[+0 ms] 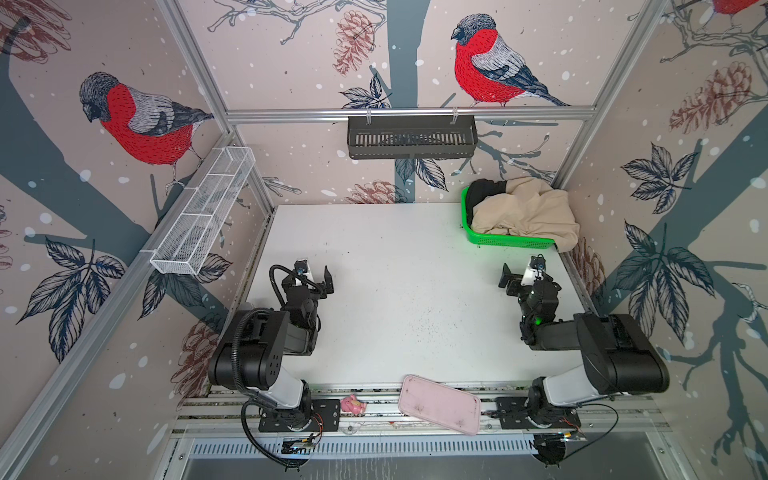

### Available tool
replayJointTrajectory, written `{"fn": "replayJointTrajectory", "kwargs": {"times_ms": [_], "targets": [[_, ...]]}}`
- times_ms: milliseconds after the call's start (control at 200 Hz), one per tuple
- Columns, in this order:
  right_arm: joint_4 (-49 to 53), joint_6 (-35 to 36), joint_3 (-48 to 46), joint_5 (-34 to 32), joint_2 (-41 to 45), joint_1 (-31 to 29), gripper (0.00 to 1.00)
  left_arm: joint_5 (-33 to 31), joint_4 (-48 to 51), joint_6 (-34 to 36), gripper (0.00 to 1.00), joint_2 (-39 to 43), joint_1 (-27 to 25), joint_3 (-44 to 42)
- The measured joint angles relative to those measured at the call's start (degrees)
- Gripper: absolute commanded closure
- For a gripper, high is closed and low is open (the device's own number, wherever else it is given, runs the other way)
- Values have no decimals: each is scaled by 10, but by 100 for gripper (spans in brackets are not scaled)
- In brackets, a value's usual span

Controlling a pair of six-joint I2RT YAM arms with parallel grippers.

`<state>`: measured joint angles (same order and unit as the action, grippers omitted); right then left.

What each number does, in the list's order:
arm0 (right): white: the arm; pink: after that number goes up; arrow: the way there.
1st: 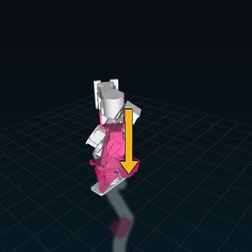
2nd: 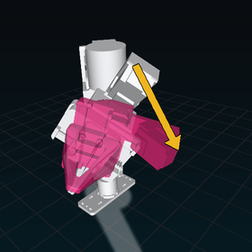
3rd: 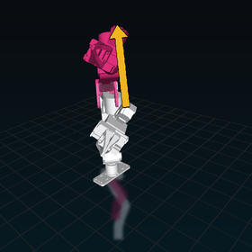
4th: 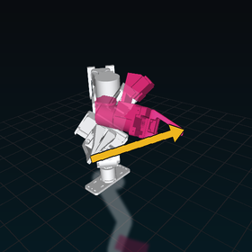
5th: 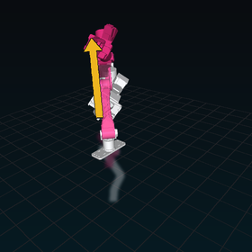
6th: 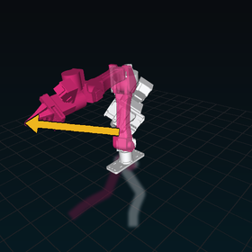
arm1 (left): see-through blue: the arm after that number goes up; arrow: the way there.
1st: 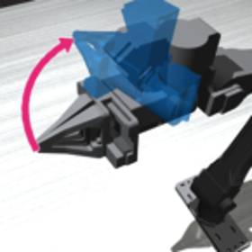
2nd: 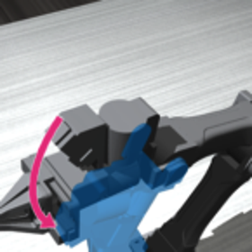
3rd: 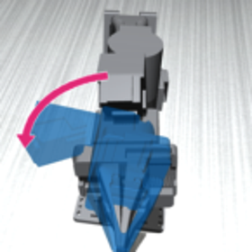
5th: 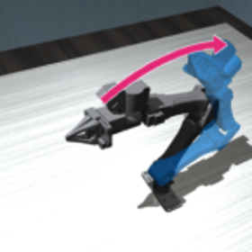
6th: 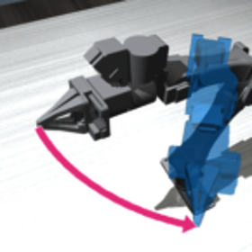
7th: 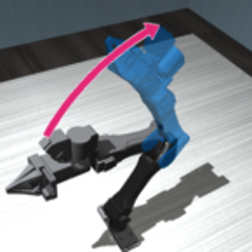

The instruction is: Fold and stack the shorts

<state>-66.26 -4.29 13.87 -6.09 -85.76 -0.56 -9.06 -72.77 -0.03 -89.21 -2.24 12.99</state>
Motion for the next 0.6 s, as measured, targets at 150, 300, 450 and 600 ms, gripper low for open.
{"fn": "replayJointTrajectory", "kwargs": {"times_ms": [150,300,450,600], "targets": [[7,5,1,-6,10,-10,0,0,0,0,1,0,0,0],[71,12,26,-22,82,-21,0,-7,66,0,1,40,-2,36],[204,-11,90,-31,153,-25,5,-20,189,-24,1,103,-3,111],[324,-22,186,-18,173,-35,5,33,276,-76,1,172,-5,125]]}}
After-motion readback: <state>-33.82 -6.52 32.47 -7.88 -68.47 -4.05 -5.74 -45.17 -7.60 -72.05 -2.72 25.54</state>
